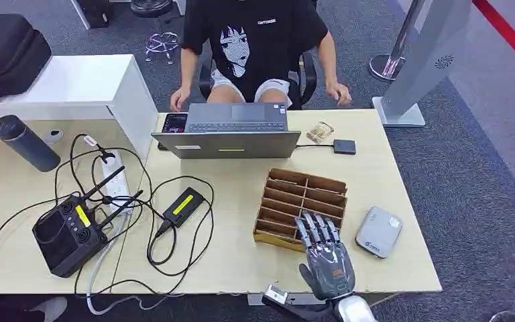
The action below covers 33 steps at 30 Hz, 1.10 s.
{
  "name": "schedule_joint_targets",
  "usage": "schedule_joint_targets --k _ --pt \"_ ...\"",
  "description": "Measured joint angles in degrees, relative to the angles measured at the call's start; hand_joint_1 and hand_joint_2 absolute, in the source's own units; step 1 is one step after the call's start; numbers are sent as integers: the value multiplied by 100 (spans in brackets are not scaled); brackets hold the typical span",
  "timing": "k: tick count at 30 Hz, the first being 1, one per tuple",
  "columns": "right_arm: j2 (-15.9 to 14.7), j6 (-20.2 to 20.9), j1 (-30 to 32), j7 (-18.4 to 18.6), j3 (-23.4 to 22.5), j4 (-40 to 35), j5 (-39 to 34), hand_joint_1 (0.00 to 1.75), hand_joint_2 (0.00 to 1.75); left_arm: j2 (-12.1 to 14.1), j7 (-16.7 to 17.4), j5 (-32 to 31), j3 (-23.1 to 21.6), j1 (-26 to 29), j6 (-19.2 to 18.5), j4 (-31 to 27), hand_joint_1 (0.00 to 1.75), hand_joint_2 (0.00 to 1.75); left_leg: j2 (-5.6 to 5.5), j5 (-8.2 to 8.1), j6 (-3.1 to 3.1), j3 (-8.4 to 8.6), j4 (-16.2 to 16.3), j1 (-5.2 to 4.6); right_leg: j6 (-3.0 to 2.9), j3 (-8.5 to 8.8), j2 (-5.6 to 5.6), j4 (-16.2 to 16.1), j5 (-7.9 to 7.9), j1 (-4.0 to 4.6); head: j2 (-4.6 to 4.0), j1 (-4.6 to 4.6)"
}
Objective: Pass the card to the sensor for recognition and then transmit it.
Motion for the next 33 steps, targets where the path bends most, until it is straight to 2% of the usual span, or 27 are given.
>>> schedule_joint_targets --k 11,18,26,33 --pt "0 -81 35 39 -586 30 26 0 175 7 26 -7 0 1 0 0 0 175 0 0 0 0 0 0 0 0 0 0 0 0 0 2" --pt "20 -184 138 -230 -809 -212 26 0 175 7 33 -7 0 0 0 0 0 175 0 0 0 0 0 0 0 0 0 0 0 0 0 2" --pt "112 -243 270 -490 -806 -470 -4 0 175 4 33 11 0 0 9 0 0 175 0 0 0 0 0 0 0 0 0 0 0 0 0 0" --pt "129 -124 316 -542 -564 -575 -177 0 175 2 33 26 0 -2 9 0 0 175 0 0 0 0 0 0 0 0 0 0 0 0 0 2"
